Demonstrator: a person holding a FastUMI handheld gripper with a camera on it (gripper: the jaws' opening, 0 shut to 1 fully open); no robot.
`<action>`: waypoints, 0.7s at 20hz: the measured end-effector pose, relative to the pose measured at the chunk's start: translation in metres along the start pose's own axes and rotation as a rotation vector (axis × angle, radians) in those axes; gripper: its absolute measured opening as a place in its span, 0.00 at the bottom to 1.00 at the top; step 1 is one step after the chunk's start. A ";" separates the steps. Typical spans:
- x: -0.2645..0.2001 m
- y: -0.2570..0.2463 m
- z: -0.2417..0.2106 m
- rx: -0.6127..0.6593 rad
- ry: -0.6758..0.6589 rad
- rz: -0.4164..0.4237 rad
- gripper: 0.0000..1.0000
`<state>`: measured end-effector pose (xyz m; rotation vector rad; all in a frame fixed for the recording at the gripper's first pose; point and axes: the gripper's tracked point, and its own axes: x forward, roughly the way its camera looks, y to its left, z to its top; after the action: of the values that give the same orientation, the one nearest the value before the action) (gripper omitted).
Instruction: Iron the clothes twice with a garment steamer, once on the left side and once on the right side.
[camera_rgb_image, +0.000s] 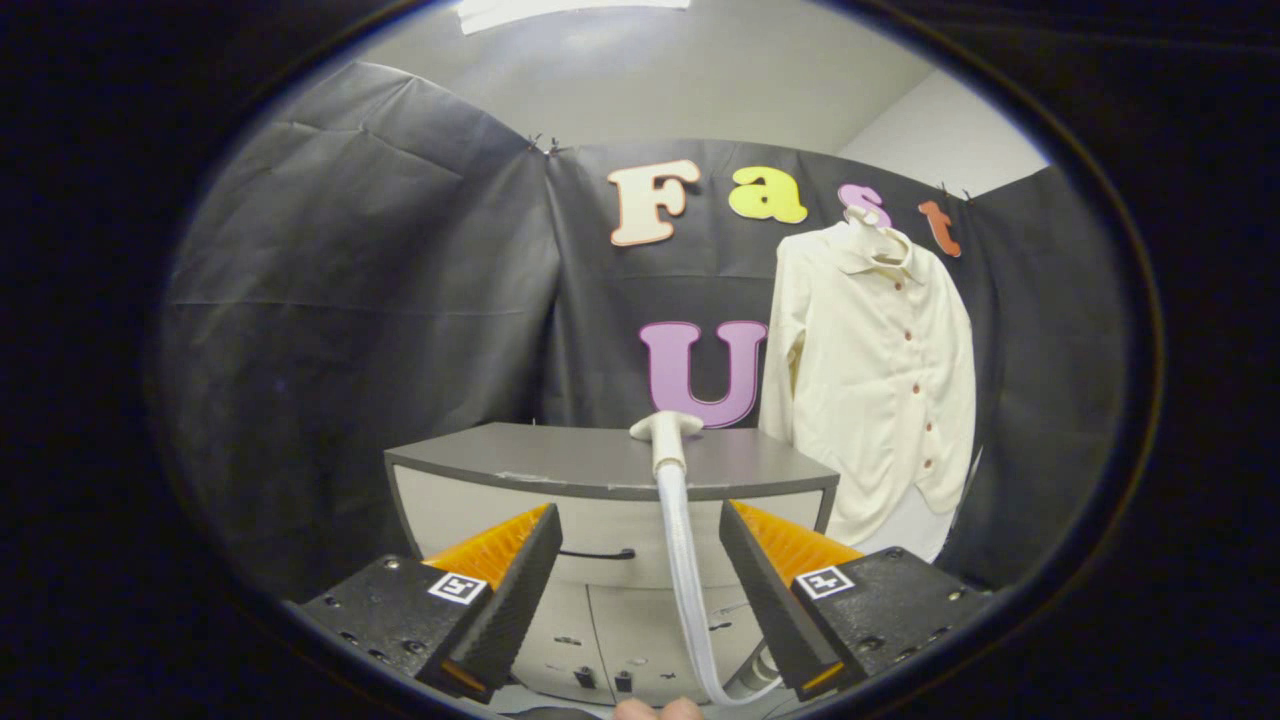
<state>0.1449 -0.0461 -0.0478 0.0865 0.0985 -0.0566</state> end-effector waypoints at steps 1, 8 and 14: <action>0.008 -0.002 -0.001 0.009 0.000 -0.005 0.96; 0.070 -0.007 0.002 0.060 -0.008 -0.010 0.96; 0.133 -0.008 -0.004 0.108 0.060 -0.017 0.97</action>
<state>0.2761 -0.0605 -0.0658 0.1951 0.1562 -0.0759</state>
